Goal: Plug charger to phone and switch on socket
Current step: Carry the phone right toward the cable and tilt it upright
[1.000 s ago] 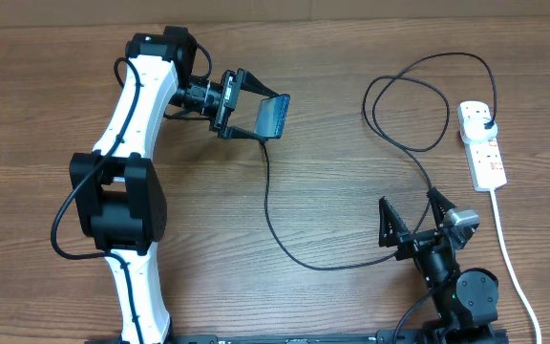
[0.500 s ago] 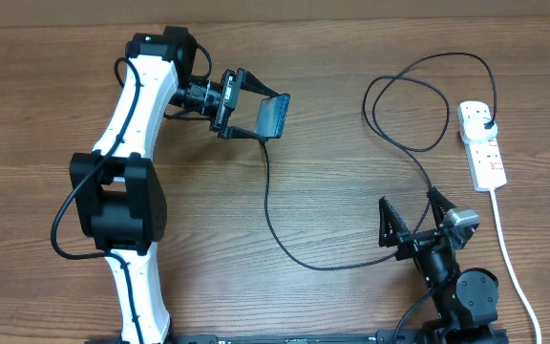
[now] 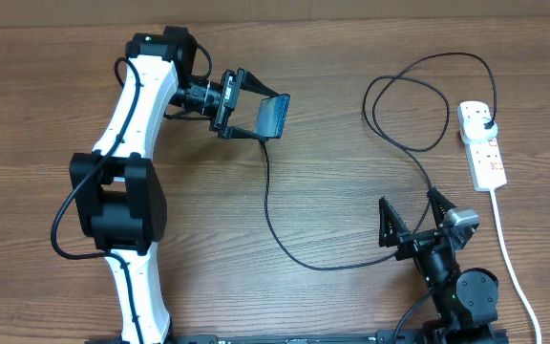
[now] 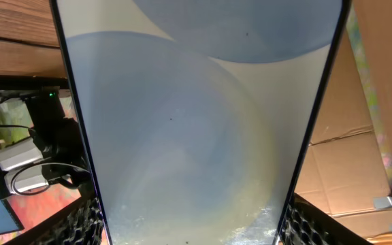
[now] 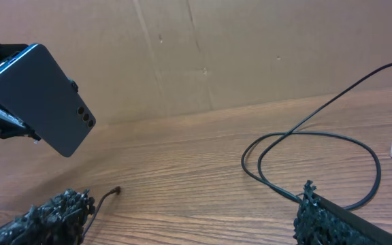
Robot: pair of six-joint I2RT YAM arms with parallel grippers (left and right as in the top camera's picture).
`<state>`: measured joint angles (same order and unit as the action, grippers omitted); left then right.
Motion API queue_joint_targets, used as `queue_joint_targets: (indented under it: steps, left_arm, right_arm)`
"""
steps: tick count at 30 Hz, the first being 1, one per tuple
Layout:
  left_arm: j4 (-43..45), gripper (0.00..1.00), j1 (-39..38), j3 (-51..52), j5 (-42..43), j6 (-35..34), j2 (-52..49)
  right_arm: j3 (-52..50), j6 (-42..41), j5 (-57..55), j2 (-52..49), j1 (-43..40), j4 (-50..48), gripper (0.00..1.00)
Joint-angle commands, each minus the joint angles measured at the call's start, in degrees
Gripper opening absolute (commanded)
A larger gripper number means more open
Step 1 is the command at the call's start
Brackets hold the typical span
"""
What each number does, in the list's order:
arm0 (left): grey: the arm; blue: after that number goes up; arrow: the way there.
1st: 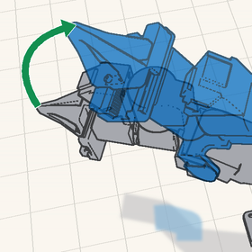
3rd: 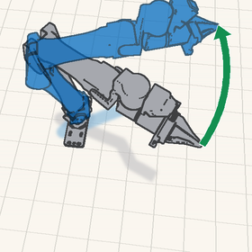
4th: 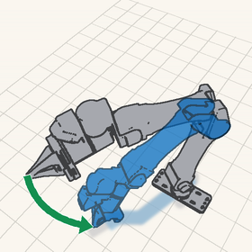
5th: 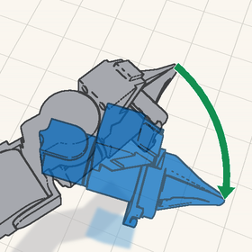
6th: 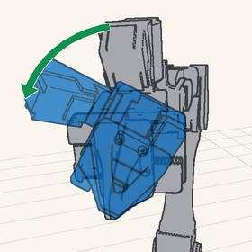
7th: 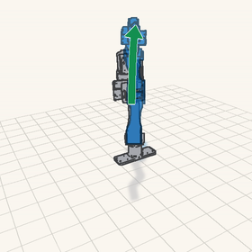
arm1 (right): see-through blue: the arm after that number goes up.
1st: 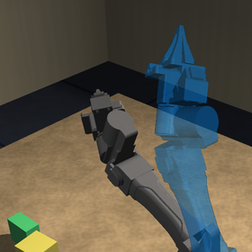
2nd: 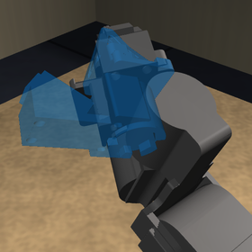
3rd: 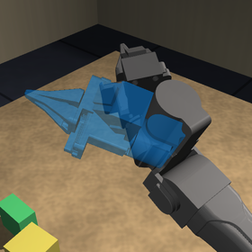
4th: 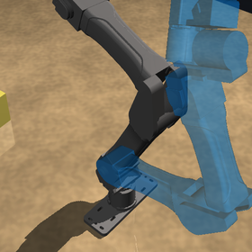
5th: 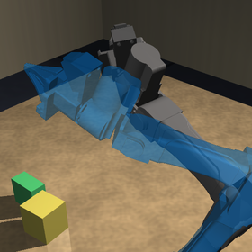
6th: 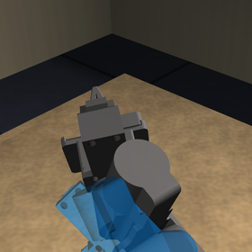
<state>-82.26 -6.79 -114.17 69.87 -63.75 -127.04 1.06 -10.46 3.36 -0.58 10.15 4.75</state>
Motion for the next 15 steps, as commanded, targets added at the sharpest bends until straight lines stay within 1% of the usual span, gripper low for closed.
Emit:
queue_joint_targets:
  steps: [1,4,7,9,11,15]
  left_arm:
    - [0.02,0.50,-0.33,-1.92,3.02,1.88,0.07]
    - [0.02,0.51,-0.33,-1.92,2.10,1.84,0.09]
    - [0.02,0.52,-0.33,-1.92,-1.55,1.84,0.07]
    - [0.02,0.53,-0.33,-1.92,-2.43,1.84,0.09]
    - [0.02,0.53,-0.33,-1.92,-2.40,1.84,0.07]
    - [0.02,0.52,-0.33,-1.92,-2.43,1.84,0.07]
  right_arm:
    - [-0.61,0.07,-0.68,0.42,-0.26,-0.17,1.00]
    - [-0.61,0.04,-0.68,0.42,-0.26,-0.17,1.00]
    - [-0.61,0.04,-0.42,0.42,-0.26,-0.17,1.00]
    - [-0.61,-0.15,-0.11,0.42,-0.26,-0.20,1.00]
    - [-0.61,-2.08,0.00,0.42,-0.26,-0.17,1.00]
    - [-0.61,-8.44,0.83,0.39,-0.26,-0.17,1.00]
